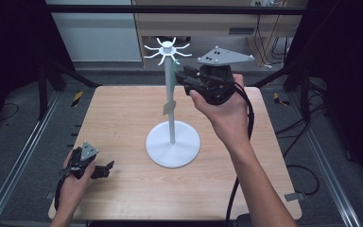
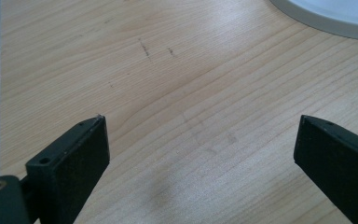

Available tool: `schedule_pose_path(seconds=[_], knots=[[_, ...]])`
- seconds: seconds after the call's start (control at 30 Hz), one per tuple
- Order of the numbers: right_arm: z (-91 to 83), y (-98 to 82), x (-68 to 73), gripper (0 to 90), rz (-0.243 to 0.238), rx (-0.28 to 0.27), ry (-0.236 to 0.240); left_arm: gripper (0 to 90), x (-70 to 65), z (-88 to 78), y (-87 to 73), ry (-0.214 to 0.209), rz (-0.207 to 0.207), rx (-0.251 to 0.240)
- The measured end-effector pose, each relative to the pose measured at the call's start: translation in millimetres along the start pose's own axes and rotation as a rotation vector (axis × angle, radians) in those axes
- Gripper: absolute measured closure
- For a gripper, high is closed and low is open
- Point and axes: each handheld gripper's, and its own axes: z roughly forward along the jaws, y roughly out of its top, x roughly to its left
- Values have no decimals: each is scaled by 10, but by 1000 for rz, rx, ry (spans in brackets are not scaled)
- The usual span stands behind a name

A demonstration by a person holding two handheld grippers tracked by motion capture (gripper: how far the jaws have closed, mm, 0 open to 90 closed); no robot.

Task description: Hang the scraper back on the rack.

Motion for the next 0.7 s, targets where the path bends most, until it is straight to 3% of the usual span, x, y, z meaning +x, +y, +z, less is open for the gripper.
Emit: schedule_pose_path(seconds=[0.37,0.7], knots=[[-158,-244,-178,648,31,27,-50,29,1,-5,1,0,6,7],[-237,-651,-319,514,74,75,-108,29,-3,-3,-1,0,7,9]])
